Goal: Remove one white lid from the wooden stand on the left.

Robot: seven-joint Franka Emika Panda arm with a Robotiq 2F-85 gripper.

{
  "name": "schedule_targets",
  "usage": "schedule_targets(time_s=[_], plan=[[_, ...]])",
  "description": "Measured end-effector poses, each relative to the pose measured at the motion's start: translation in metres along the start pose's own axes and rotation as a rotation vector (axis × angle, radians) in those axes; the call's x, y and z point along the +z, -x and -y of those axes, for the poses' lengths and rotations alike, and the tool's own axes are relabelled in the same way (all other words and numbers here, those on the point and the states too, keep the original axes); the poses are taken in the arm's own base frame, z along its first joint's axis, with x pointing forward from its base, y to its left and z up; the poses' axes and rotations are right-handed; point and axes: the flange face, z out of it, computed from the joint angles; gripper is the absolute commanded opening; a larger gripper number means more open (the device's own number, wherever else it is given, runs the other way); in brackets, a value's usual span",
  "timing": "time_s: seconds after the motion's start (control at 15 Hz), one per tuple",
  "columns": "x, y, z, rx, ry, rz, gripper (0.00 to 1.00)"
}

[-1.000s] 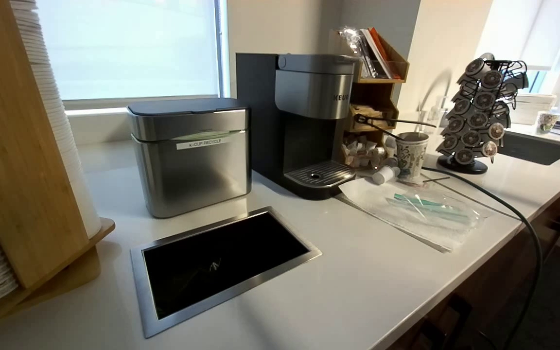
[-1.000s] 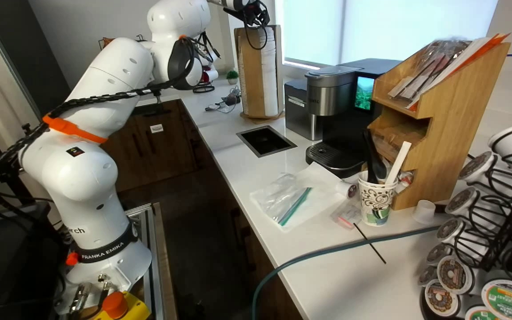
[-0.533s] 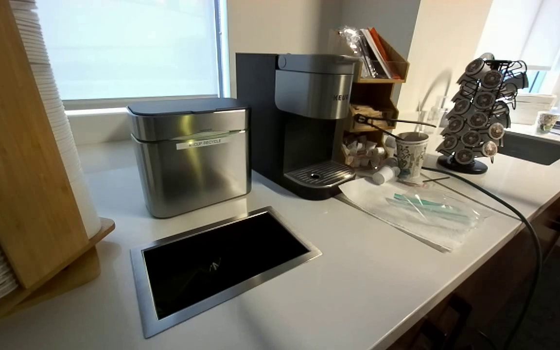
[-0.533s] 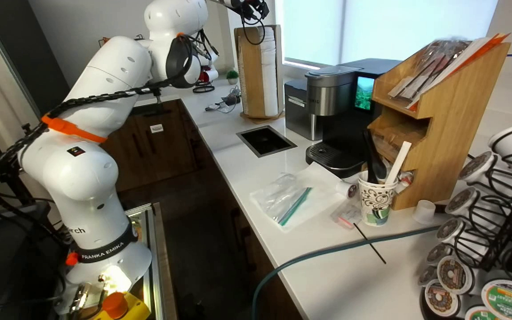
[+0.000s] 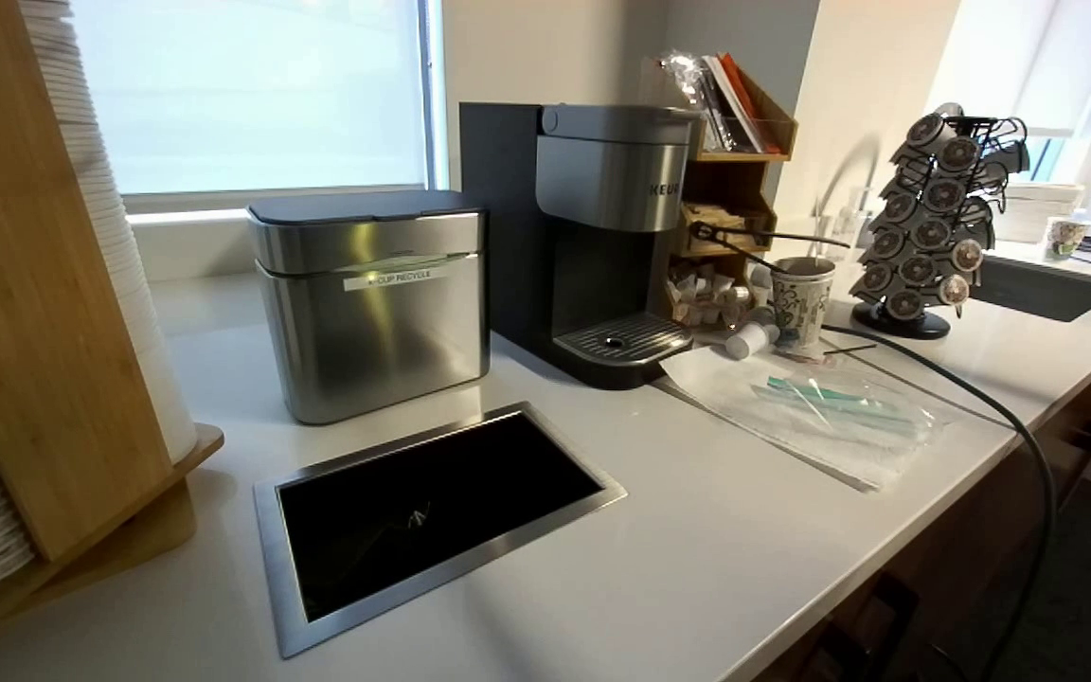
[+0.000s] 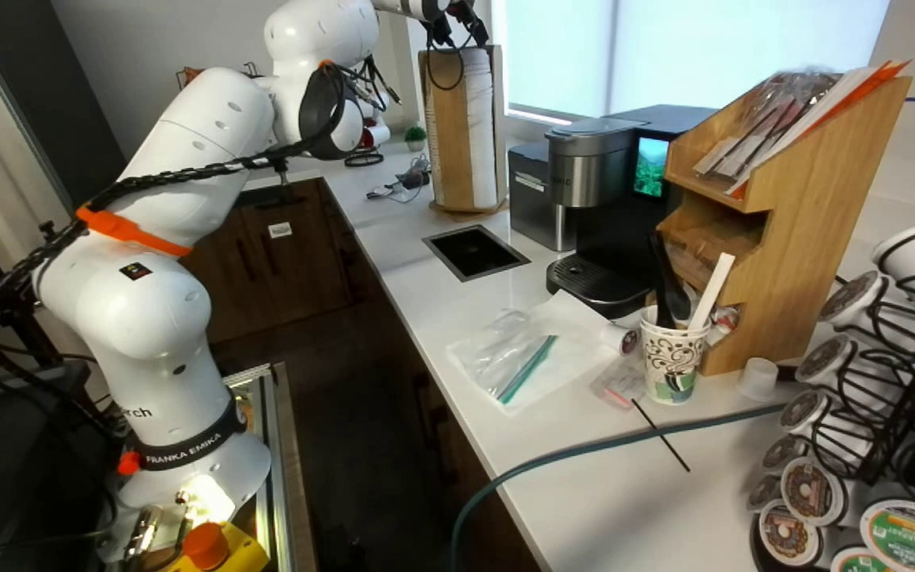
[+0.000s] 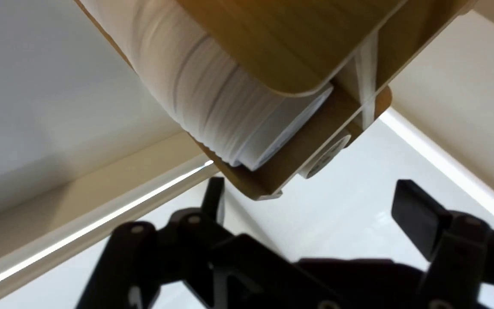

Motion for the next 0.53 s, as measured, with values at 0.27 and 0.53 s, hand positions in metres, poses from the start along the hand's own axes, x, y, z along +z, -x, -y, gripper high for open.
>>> schedule_targets(time_s=[0.27, 0.53], plan=[[0.0034, -0.0016, -0.0075, 0.173, 0.045, -0.019, 1.00], [0.0072, 0.0001, -0.0097, 0.278, 0.049, -0.016, 1.00]])
